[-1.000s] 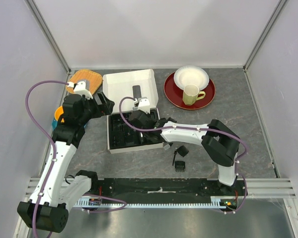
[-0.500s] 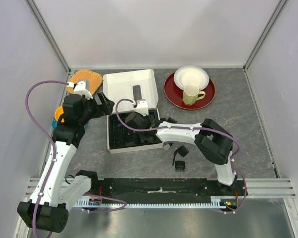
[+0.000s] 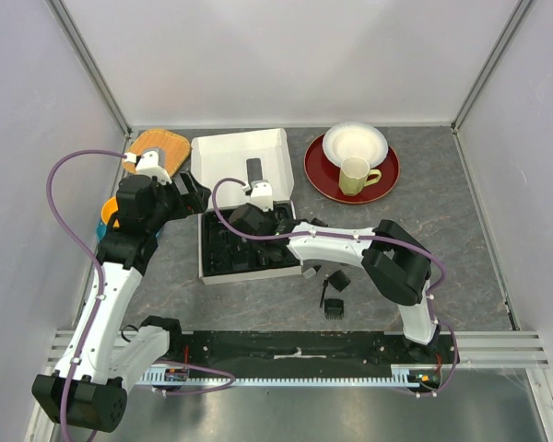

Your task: Sort the hair-cutting tools

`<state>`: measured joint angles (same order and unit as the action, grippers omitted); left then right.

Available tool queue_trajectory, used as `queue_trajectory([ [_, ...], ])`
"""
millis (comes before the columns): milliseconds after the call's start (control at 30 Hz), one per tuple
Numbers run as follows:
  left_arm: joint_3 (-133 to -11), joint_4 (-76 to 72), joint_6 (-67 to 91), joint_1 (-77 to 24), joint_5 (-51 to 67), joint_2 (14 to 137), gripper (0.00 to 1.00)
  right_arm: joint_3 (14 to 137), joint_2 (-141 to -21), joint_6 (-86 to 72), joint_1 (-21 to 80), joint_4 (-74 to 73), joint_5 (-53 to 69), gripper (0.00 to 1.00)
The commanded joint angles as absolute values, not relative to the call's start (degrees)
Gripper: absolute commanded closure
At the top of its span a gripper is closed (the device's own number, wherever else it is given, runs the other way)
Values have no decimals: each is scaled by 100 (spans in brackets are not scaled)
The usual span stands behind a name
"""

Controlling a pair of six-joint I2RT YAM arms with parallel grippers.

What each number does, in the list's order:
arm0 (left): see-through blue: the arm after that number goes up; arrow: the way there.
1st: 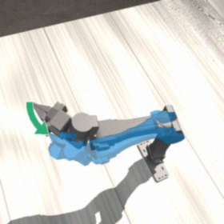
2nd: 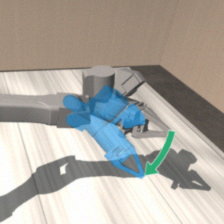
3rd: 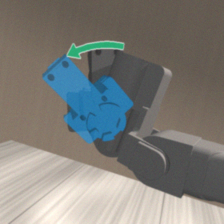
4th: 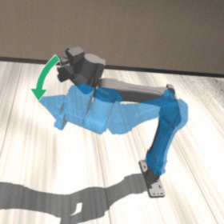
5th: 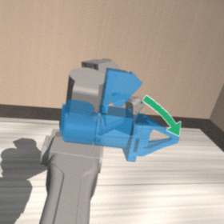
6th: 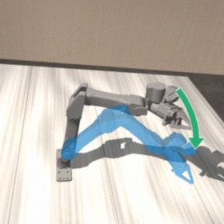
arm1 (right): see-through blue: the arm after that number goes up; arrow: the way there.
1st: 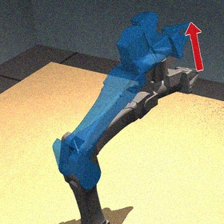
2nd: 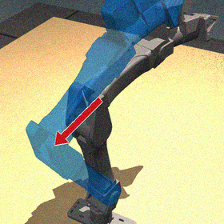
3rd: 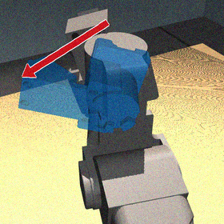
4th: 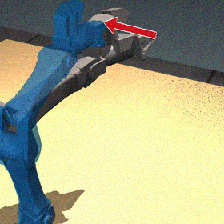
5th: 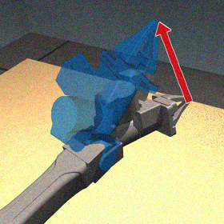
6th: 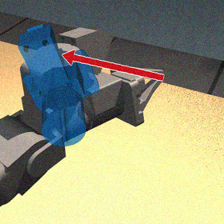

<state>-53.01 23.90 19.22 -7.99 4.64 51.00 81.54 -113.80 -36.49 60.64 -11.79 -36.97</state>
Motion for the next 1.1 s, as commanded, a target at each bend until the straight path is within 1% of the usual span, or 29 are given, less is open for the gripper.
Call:
queue_trajectory([
  [0,-5432,2285,1758,-791,395,5080,6,8341,-11153,-3753,6082,-1344,-3841,46],
  [233,-5432,2285,1758,-791,387,5080,6,8253,-11127,-3981,6082,-1722,-3806,57],
  [467,-5432,2285,1767,-791,404,5089,6,8007,-11179,-4140,6091,-1775,-3542,68],
  [633,-5432,2294,1767,-782,404,5089,6,8015,-11241,-4149,6082,-1784,-3498,70],
  [733,-5432,2294,1767,-782,404,5089,6,8095,-11180,-4087,6073,-1802,-3533,69],
  [767,-5432,2294,1767,-782,396,5098,6,8112,-11084,-4078,6073,-1810,-3559,68],
  [800,-5432,2294,1767,-791,404,5089,6,8156,-11040,-4052,6073,-1845,-3612,64],
  [900,-5432,2294,1767,-791,413,5089,6,8226,-10741,-3982,6003,-1959,-3665,56],
  [967,-5440,2294,1775,-782,431,5089,6,8305,-10539,-3772,5916,-2056,-3429,53],
  [1000,-5440,2294,1784,-791,465,5106,6,8488,-10503,-3744,5863,-2379,-3341,51],
  [1067,-5458,2294,1793,-791,553,5115,6,8552,-10302,-3631,5678,-2662,-3226,51],
])
